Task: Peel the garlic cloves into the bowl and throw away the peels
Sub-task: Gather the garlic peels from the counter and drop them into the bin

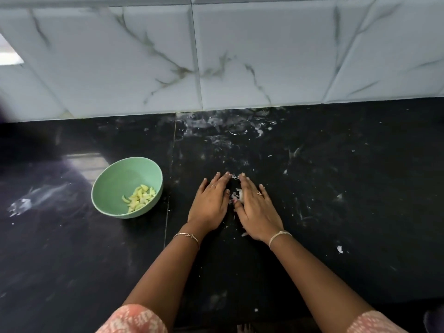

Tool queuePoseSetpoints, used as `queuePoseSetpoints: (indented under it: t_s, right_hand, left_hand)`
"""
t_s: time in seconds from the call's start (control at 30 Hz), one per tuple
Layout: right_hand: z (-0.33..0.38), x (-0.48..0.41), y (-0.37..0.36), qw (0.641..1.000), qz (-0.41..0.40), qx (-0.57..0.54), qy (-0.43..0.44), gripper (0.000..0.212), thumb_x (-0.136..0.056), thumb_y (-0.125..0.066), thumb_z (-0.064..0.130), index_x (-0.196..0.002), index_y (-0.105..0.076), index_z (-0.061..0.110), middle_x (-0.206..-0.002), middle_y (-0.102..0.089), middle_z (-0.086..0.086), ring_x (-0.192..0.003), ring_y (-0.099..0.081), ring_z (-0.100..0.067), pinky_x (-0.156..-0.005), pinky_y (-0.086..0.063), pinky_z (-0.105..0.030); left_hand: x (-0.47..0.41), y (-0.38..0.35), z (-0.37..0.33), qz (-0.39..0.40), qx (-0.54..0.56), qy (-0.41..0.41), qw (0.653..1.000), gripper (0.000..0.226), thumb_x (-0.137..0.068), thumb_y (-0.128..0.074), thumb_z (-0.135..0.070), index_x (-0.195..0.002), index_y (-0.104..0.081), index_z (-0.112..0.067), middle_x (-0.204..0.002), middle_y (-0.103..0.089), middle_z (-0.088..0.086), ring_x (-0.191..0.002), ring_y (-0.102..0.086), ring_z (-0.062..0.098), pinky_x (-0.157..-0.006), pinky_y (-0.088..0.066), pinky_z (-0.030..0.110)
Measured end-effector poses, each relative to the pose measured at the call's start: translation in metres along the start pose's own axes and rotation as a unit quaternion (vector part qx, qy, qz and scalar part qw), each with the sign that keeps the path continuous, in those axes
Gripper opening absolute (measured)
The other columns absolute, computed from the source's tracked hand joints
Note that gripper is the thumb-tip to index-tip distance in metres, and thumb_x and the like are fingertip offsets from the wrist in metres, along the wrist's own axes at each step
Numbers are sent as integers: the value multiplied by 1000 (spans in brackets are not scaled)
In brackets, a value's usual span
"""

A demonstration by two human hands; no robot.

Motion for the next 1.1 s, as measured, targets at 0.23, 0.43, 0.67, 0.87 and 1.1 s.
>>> queuePoseSetpoints:
  t_s: [0.23, 0.43, 0.67, 0.87, 1.1]
  right_hand:
    - [-11, -34, 8, 998, 25, -55, 37, 52, -105, -30, 25, -155, -18, 19, -161, -20, 6, -148, -11, -4, -123, -2, -31]
    - [-6, -15, 12, 979, 93, -126, 131, 43, -104, -36, 25, -146, -43, 21, -154, -35, 12, -144, -20, 3, -123, -10, -31]
    - [-12, 59, 35, 987, 52, -102, 110, 93, -83, -46, 70, -156, -16, 21, -162, -12, 11, -148, -1, 1, -121, -3, -28]
    - [-12, 111, 25, 991, 86, 39, 97, 114, -78, -46, 81, -156, 5, 15, -163, 12, 6, -148, 15, -6, -122, 0, -34]
    - [7, 92, 3, 995, 54, 72, -32, 120, -77, -26, 88, -149, 26, 7, -158, 30, -3, -145, 27, -14, -121, 9, -33]
  left_hand:
    - [22, 3, -7, -65, 316, 64, 945, 40, -102, -37, -12, -141, -44, -22, -138, -56, -11, -130, -46, -1, -110, -34, 22]
    - [42, 6, -7, -131, 450, 119, 875, 36, -97, -39, -19, -129, -54, -14, -131, -59, 2, -120, -58, 10, -107, -43, 35]
    - [74, 8, -4, -152, 403, 114, 895, 31, -98, -40, -26, -123, -58, -29, -127, -60, -4, -122, -54, 11, -107, -42, 40]
    - [92, 6, -5, -154, 351, 95, 919, 34, -97, -43, -24, -126, -60, -17, -127, -59, -7, -123, -52, 6, -107, -42, 39]
    - [105, -1, -14, -173, 238, 112, 949, 35, -101, -45, -21, -135, -53, -16, -144, -46, -8, -137, -37, 7, -112, -32, 27]
Point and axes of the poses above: each hand's wrist, its own x-axis away from the middle knuckle, its own y-axis out of the back of the hand, z = x × y, the point moved 2 cm from there along -x, towards the middle knuckle
